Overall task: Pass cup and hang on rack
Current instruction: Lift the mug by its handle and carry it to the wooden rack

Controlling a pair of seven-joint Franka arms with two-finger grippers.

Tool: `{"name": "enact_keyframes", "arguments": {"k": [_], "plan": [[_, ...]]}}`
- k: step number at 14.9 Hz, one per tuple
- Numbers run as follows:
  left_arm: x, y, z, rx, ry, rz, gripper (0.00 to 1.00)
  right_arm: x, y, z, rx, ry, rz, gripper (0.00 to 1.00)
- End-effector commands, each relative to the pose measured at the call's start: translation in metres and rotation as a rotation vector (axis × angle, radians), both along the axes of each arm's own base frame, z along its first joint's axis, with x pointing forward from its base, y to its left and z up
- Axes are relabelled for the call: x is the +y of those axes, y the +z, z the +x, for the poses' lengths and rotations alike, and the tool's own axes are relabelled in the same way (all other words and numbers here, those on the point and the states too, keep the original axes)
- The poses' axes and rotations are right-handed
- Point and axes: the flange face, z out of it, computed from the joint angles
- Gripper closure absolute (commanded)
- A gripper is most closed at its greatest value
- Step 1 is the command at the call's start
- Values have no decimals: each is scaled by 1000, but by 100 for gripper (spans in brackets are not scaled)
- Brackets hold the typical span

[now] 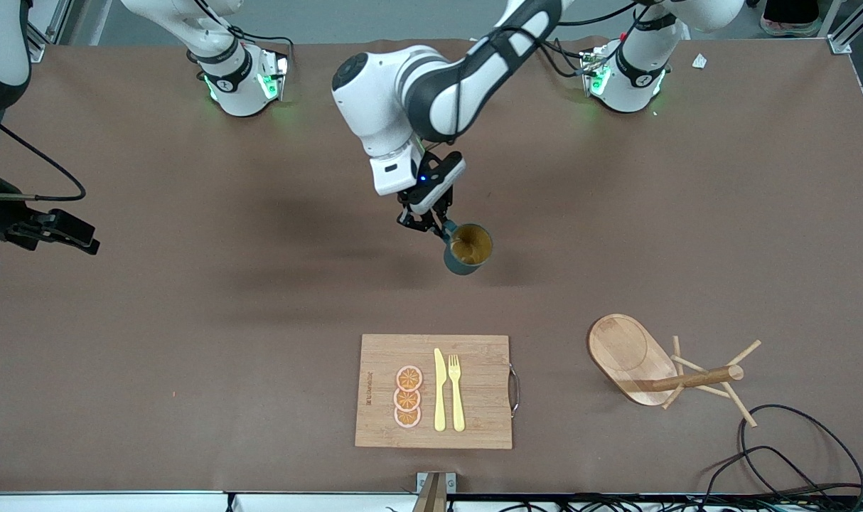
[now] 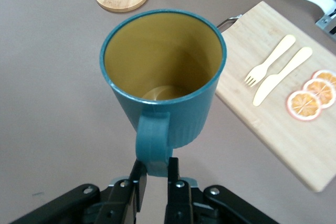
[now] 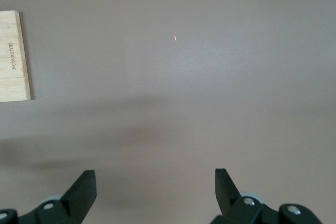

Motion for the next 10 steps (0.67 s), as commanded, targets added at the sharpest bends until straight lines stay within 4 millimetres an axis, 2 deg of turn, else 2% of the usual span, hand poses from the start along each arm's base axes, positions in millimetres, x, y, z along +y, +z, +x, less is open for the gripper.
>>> {"name": "enact_keyframes", "arguments": {"k": [1, 3, 6, 8, 10], "plan": [[32, 56, 29, 32, 17, -122, 100, 1, 3, -9, -3, 12, -18, 0], [54, 92, 49, 45, 39, -224, 100, 1, 2, -9, -2, 12, -18, 0], [87, 126, 71, 94, 94, -344, 100, 2, 3, -9, -2, 14, -18, 0], [101, 138, 80, 131, 132, -425, 100, 2, 3, -9, -3, 14, -18, 0], [117, 141, 93, 148, 173, -458, 100, 2, 2, -9, -2, 14, -18, 0]]}}
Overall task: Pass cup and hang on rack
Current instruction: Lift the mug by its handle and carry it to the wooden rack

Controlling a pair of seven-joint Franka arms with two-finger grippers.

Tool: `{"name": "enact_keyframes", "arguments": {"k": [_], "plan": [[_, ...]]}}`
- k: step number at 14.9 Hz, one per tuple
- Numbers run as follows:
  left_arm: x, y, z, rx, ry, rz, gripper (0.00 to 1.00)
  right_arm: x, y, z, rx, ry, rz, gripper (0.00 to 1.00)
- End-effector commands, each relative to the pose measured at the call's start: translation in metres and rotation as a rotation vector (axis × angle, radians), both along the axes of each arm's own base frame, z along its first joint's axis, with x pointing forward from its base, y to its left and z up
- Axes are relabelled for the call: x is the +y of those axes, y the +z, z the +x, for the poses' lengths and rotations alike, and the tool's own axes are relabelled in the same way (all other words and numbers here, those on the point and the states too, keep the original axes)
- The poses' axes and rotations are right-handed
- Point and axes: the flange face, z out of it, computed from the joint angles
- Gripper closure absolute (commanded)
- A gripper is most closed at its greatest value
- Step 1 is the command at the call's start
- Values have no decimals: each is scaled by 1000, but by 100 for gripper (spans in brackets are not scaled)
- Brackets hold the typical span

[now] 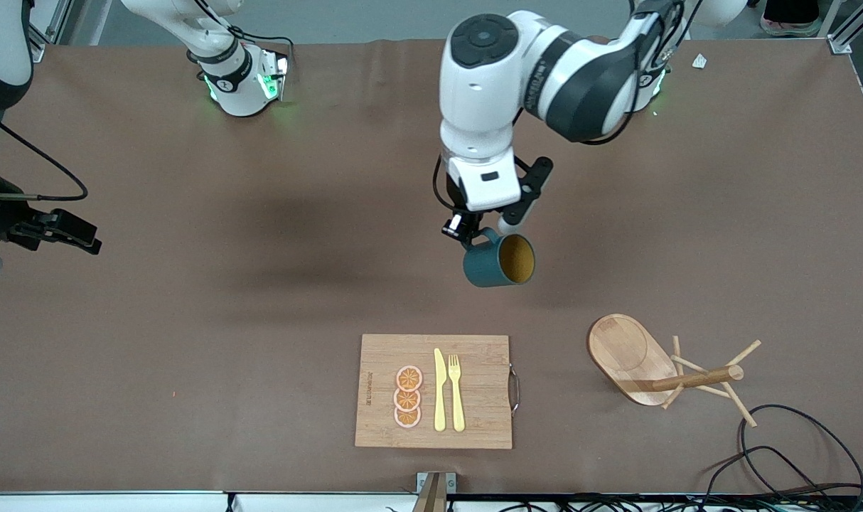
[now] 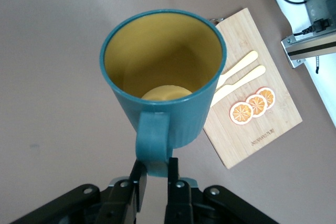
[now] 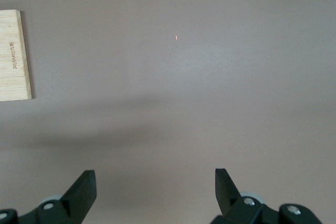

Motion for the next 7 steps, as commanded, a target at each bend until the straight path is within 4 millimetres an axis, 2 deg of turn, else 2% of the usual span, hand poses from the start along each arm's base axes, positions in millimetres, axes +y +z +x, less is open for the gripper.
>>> {"name": "enact_keyframes", "arguments": {"k": [1, 2, 5, 7], "plan": [[21, 3, 13, 38, 42, -65, 100, 0, 2, -9, -3, 11, -18, 0], [31, 4, 23, 55, 65, -100, 100, 0, 2, -9, -3, 11, -18, 0], [79, 8, 58, 124, 132, -235, 100, 0, 3, -9, -3, 11, -20, 0], [126, 11, 86, 158, 163, -327, 100, 0, 4, -10, -3, 11, -20, 0]]}}
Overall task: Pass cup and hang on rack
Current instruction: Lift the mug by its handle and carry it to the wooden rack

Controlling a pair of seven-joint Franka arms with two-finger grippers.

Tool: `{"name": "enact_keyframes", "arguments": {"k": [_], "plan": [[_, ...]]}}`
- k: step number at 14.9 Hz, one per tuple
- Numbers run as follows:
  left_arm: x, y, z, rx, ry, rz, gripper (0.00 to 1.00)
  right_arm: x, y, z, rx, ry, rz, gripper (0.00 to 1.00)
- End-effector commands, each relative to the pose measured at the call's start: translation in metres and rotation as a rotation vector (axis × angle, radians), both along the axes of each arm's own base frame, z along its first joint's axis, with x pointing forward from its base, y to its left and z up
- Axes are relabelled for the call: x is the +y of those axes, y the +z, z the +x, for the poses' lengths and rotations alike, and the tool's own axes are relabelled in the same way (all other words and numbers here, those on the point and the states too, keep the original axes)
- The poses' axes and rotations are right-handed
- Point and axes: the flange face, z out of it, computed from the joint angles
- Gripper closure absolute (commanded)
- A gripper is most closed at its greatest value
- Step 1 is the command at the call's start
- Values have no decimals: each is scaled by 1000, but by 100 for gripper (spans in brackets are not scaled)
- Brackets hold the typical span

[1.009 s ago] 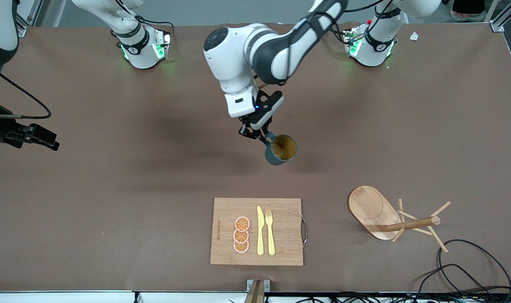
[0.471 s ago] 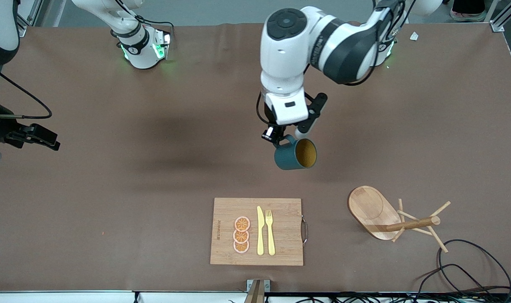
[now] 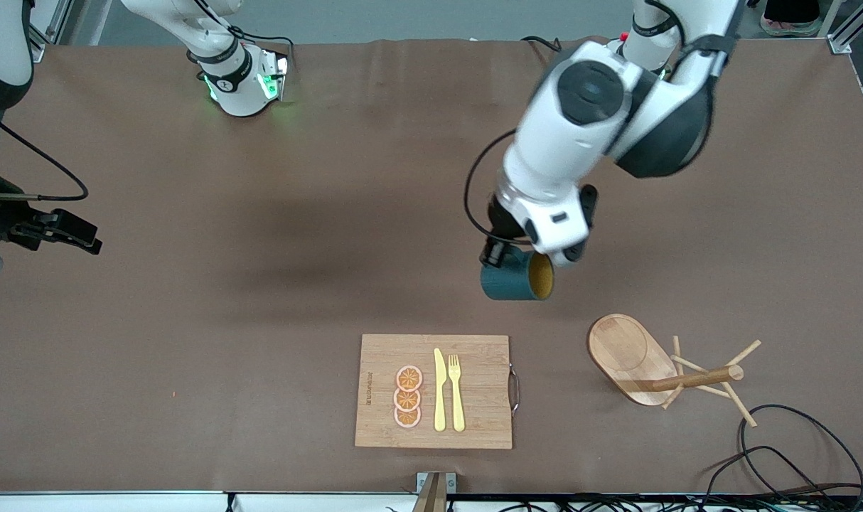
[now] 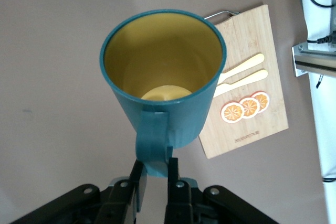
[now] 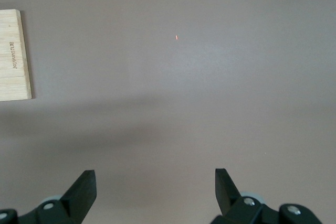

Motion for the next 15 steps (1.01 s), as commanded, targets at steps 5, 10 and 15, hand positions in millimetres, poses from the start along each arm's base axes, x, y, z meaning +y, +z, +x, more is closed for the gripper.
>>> {"name": "enact_keyframes", "arguments": {"k": [5, 10, 15], "plan": [[173, 17, 77, 53, 134, -387, 100, 0, 3, -9, -3, 10, -20, 0], [256, 6, 105, 42, 198, -639, 100, 0, 3, -9, -3, 10, -20, 0], [284, -40, 119, 113, 204, -775, 100, -1, 4, -9, -5, 9, -20, 0]]}}
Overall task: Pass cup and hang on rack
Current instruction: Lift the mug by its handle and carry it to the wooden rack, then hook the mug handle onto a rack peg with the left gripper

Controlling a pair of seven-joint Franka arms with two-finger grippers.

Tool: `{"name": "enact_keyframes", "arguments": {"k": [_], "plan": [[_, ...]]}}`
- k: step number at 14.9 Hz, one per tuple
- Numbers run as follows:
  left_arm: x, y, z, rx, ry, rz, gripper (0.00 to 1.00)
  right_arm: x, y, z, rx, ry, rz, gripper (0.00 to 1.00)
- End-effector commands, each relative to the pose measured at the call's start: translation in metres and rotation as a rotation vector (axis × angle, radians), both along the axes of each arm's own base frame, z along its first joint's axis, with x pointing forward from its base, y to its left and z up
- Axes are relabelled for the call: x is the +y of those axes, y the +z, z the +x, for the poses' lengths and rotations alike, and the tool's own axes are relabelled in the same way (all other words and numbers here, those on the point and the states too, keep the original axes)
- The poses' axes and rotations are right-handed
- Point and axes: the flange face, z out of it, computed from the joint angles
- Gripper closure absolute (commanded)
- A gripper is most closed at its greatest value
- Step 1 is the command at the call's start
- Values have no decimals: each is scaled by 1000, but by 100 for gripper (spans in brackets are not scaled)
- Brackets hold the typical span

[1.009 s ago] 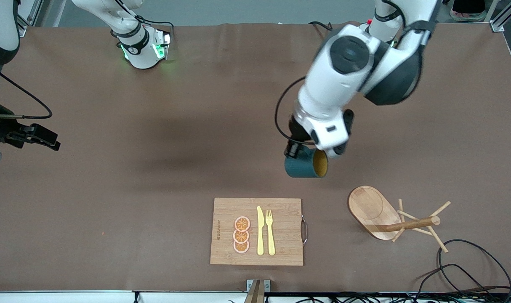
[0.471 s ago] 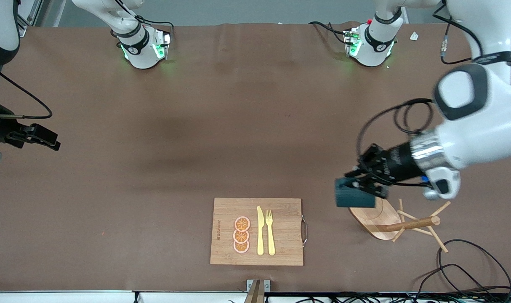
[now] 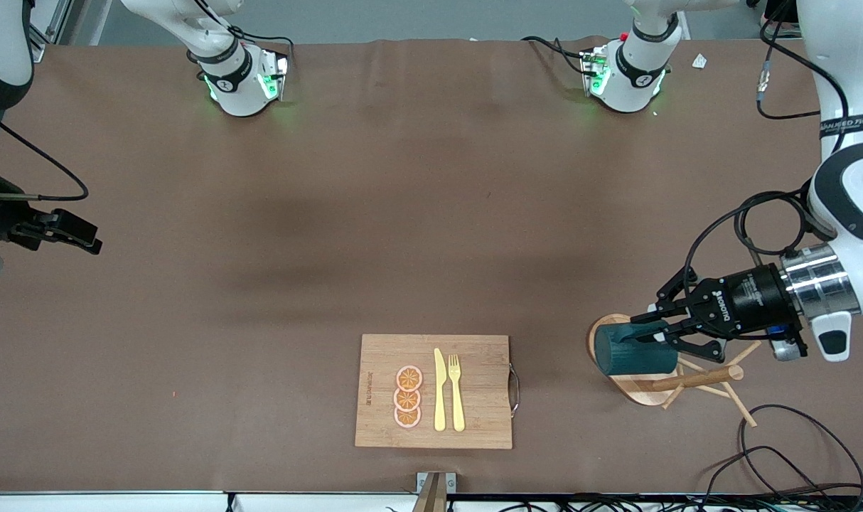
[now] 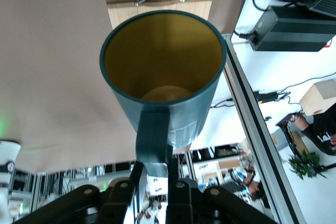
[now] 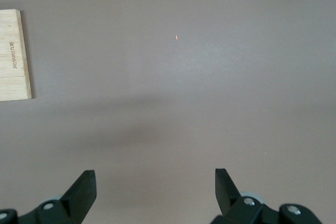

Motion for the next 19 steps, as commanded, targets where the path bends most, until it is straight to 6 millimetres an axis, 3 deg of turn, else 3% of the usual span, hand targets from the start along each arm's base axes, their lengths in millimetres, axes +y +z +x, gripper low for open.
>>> {"name": "enact_keyframes", "arguments": {"k": [1, 4, 8, 11, 16, 19], "plan": [[18, -23, 3, 11, -53, -82, 100, -1, 4, -9, -5, 10, -20, 0], [40, -43, 5, -11, -100, -92, 100, -1, 4, -9, -5, 10, -20, 0], [48, -55, 5, -54, -151, -96, 100, -1, 4, -9, -5, 8, -20, 0], [69, -71, 5, -75, -187, -109, 100, -1, 3, -9, -4, 10, -20, 0], [87, -73, 2, -86, -196, -118, 100, 0, 4, -9, -5, 10, -20, 0], [111, -78, 3, -111, -177, -170, 100, -1, 3, -9, -4, 10, -20, 0]]}}
